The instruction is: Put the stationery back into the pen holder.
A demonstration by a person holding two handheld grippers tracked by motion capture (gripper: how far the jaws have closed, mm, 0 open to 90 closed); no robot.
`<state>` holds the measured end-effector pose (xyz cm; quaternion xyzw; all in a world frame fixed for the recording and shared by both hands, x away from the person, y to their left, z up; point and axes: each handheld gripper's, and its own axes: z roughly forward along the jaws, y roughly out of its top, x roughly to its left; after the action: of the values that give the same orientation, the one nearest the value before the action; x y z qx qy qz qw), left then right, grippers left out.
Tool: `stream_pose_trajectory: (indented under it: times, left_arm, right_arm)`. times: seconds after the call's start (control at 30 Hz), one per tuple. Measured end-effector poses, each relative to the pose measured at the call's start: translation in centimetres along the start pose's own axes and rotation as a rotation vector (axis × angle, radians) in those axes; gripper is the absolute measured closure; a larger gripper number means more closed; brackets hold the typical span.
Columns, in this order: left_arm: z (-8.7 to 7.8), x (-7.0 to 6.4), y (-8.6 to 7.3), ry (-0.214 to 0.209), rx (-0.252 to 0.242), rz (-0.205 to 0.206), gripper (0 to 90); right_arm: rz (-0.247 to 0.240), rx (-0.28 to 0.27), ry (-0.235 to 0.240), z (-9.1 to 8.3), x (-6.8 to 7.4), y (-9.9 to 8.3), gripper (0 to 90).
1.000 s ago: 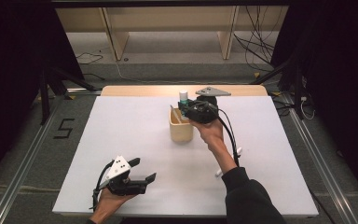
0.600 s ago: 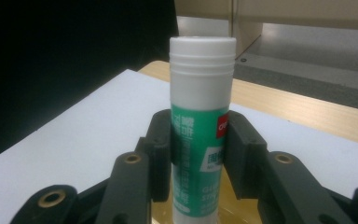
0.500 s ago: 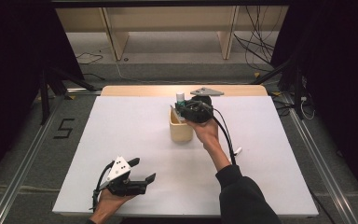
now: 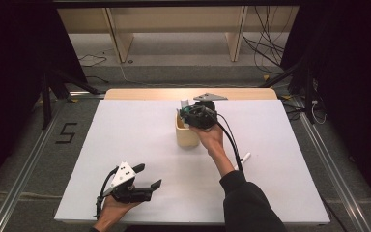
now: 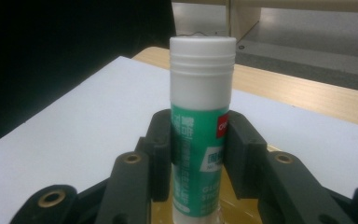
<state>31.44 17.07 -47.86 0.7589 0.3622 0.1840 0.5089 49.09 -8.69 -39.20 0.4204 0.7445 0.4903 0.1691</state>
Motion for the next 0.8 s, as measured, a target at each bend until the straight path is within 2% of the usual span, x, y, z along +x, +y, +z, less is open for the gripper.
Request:
stream_pose_trajectory:
  times: [0.8]
  left_arm:
    - [0.1,0.0,-0.1,-0.002,0.011,0.002,16.0]
  right_arm:
    - [0.017,0.058,-0.014,1.1,-0.1,-0.9,65.3]
